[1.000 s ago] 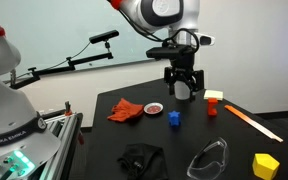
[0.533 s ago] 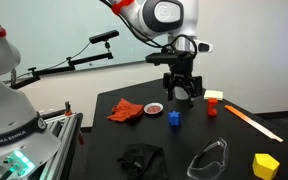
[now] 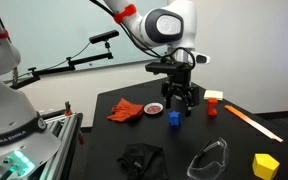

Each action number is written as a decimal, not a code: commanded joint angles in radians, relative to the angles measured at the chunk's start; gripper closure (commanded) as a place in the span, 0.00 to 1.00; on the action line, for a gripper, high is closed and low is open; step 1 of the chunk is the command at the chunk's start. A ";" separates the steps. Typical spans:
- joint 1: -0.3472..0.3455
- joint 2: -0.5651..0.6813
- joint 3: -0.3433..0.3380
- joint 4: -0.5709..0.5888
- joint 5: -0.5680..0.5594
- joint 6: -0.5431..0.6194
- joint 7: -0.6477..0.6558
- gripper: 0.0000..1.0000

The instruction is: Put the blue block inside the mug.

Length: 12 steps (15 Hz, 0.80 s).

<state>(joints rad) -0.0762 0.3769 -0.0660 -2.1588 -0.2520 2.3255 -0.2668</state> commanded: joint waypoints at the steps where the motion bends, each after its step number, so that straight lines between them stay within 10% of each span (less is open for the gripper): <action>1: -0.006 -0.017 0.003 -0.008 -0.011 0.012 -0.019 0.00; 12: 0.002 -0.040 0.021 -0.089 -0.034 0.152 -0.049 0.00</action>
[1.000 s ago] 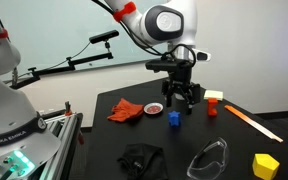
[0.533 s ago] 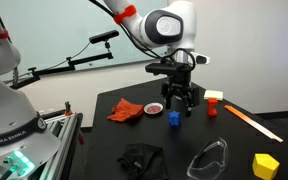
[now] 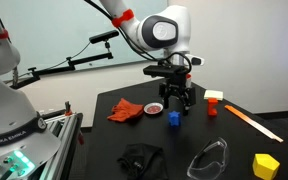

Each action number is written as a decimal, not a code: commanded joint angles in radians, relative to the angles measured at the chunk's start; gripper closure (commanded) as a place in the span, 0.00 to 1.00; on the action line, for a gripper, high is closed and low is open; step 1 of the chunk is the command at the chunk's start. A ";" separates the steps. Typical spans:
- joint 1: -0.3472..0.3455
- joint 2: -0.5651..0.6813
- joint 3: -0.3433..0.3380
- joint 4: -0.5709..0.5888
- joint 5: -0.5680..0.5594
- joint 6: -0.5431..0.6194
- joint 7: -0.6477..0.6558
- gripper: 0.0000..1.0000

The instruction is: Put the blue block inside the mug.

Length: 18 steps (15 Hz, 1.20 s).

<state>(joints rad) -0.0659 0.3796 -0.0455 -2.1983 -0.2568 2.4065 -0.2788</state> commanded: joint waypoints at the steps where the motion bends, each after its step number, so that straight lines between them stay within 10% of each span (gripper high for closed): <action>1: -0.011 -0.039 -0.003 -0.049 -0.035 0.087 -0.042 0.00; 18: -0.027 -0.034 -0.050 -0.043 -0.064 0.031 -0.054 0.00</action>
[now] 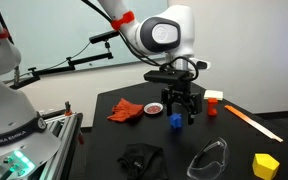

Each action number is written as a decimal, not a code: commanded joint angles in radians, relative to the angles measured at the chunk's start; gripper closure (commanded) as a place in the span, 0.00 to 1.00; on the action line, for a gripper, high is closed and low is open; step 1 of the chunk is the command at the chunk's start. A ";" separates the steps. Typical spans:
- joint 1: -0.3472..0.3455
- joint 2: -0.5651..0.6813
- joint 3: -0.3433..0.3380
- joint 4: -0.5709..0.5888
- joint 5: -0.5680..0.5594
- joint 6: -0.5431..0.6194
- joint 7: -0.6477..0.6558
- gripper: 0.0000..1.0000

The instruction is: Put the blue block inside the mug.

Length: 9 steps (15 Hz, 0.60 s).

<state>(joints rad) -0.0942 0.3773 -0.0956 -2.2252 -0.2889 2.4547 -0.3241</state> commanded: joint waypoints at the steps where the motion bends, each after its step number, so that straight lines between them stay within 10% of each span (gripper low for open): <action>1: 0.003 -0.031 0.000 -0.019 -0.039 -0.015 -0.008 0.00; 9: -0.001 -0.010 0.013 -0.020 -0.060 0.009 -0.021 0.00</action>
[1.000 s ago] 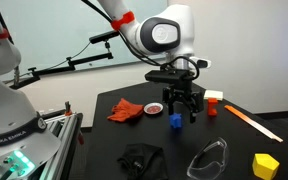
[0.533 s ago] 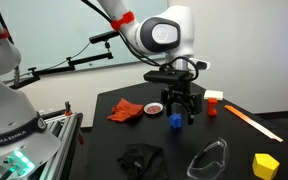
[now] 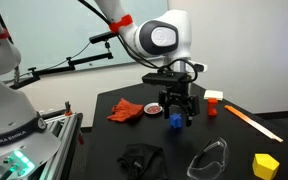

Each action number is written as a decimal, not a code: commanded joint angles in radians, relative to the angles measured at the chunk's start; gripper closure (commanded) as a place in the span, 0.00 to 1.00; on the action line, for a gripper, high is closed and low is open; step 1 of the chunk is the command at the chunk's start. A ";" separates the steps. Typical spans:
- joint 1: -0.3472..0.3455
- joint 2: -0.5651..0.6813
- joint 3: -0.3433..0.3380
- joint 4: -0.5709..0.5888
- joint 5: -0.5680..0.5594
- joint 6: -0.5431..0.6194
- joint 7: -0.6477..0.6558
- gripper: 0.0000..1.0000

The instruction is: Put the blue block inside the mug.

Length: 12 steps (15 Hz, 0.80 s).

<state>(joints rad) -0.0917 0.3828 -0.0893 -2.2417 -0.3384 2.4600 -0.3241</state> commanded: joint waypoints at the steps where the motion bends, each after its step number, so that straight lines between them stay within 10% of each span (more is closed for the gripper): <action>1: -0.005 -0.015 0.012 0.000 -0.001 -0.003 -0.024 0.00; 6: -0.010 -0.014 0.031 0.008 0.017 -0.022 -0.039 0.00; 8: -0.010 -0.014 0.030 0.009 0.012 -0.018 -0.039 0.26; 12: -0.009 -0.014 0.034 0.008 0.015 -0.016 -0.039 0.47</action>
<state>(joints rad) -0.0920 0.3842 -0.0644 -2.2397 -0.3361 2.4580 -0.3245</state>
